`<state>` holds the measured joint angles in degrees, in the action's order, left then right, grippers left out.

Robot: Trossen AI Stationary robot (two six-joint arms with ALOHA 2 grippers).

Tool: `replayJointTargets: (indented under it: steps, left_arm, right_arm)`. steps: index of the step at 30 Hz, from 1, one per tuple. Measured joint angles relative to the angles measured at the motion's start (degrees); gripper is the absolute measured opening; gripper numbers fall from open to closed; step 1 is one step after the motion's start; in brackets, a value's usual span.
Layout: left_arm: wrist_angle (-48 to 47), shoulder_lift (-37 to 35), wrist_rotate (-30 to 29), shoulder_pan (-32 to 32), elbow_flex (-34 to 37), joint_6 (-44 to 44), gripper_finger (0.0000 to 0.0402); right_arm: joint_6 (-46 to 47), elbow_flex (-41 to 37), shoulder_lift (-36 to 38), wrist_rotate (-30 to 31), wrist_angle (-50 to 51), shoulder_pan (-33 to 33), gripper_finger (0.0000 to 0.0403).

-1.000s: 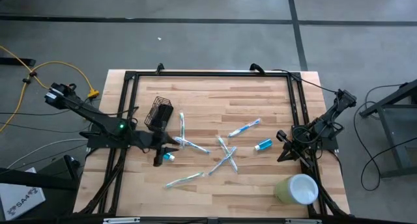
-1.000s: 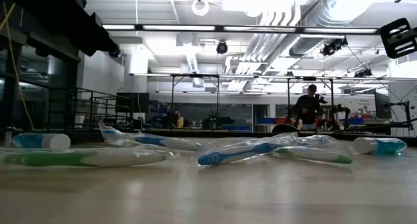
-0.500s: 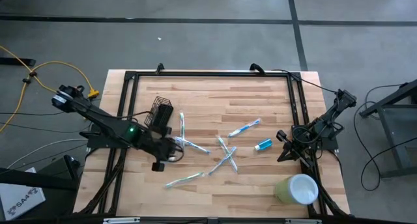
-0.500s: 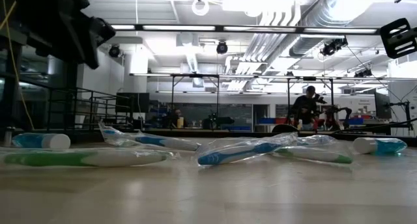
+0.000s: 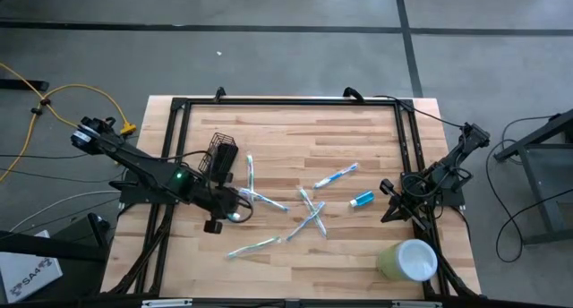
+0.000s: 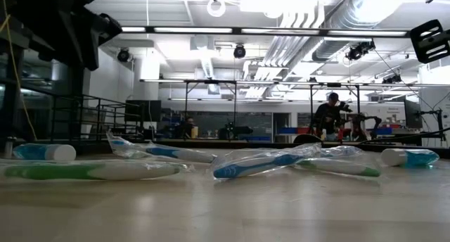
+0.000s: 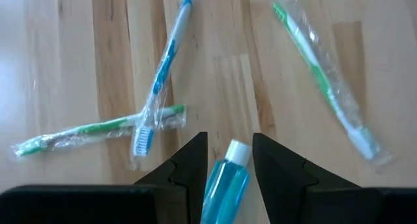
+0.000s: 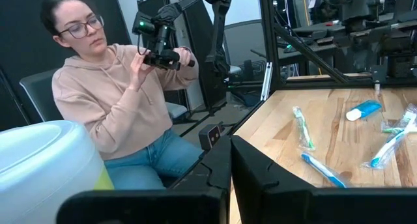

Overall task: Pick & Place toothbrushing station
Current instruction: Put the left blue mouthwash bottle into the black wire organizer

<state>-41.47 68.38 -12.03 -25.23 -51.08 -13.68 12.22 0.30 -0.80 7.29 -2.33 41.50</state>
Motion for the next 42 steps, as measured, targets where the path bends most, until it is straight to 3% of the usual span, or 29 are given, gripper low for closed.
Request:
replayJointTargets:
  steps: [7, 15, 24, 42]
  left_arm:
    - [-2.59, 3.99, 0.92, 0.50, 0.08, 1.13, 0.0115]
    - [-1.98, 12.01, 8.47, 2.21, -0.08, 4.68, 0.0115]
    - [-1.01, 13.05, 5.78, 2.25, -1.06, 4.88, 0.0115]
    - [-0.57, 15.91, 6.52, 2.25, -1.08, 2.32, 0.0115]
  right_arm:
    - [0.01, 0.02, 0.00, 0.00, 0.00, 0.01, 0.0002]
    - [0.00, 0.01, 0.00, 0.01, -0.02, 0.01, 0.0002]
    - [-0.01, 0.00, 0.00, 0.00, -0.02, -0.01, 0.0002]
    - [0.01, 0.01, -0.02, 0.00, 0.00, 0.01, 0.0002]
